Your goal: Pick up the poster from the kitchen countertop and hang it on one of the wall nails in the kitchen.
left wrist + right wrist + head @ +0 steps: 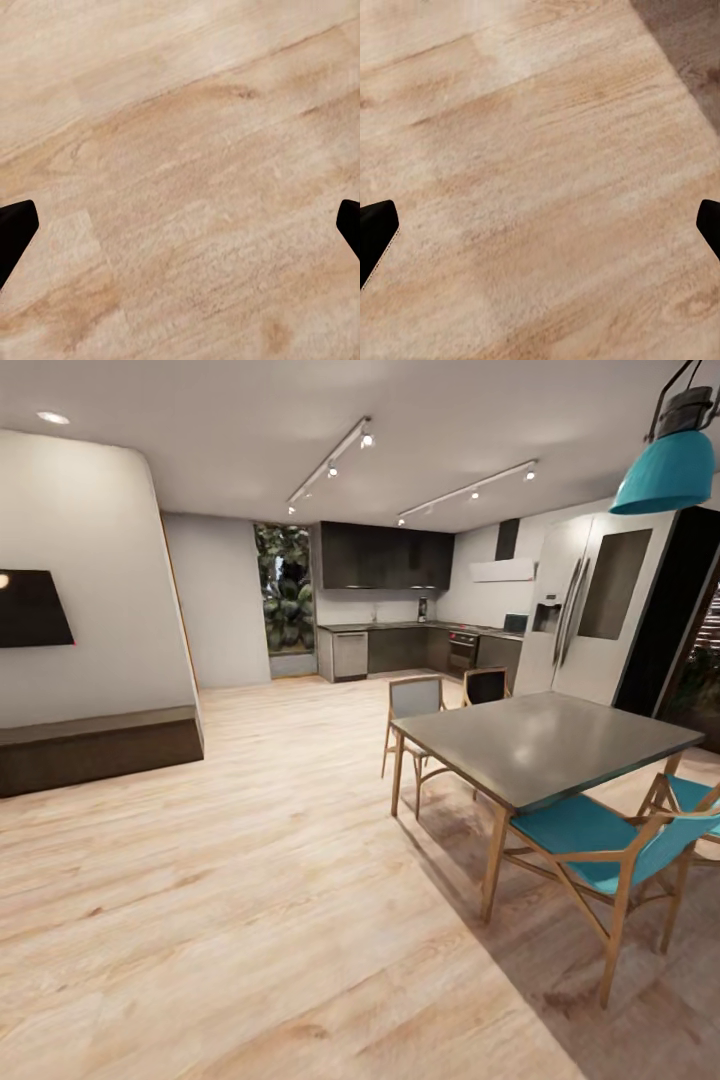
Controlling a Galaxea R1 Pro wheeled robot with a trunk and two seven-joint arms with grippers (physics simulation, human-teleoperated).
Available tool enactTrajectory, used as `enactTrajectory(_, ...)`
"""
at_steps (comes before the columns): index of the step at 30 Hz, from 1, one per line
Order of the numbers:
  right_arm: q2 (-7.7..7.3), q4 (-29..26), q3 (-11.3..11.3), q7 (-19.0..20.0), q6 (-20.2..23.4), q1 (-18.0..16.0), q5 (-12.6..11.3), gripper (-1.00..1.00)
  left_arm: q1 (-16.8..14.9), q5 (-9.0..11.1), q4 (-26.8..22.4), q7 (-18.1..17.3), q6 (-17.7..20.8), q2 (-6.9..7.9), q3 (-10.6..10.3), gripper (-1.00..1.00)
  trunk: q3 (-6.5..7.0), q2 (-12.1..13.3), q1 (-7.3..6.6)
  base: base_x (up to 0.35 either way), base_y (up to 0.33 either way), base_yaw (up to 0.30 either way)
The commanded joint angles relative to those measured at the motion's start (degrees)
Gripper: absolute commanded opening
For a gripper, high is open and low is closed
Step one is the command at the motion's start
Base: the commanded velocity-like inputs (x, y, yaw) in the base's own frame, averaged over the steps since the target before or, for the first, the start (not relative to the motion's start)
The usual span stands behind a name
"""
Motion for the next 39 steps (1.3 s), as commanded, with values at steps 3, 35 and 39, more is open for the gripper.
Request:
enactTrajectory(3,-0.01,0.0,0.0,0.0,-0.2,0.0,0.0,1.0,0.0,0.0,0.0,0.0,-0.1,-0.01,0.0,1.0,-0.05,0.0,0.04,0.334,0.044,0.0)
enactTrajectory(35,-0.09,0.1,0.1,0.0,-0.2,0.0,0.1,1.0,0.0,0.0,1.4,-0.2,-0.2,0.07,0.2,1.0,-0.05,0.0,0.04,0.327,0.068,0.0)
enactTrajectory(39,-0.09,0.1,0.1,0.0,-0.2,0.0,0.1,1.0,0.0,0.0,1.4,-0.2,-0.2,0.07,0.2,1.0,-0.05,0.0,0.04,0.281,0.241,0.0)
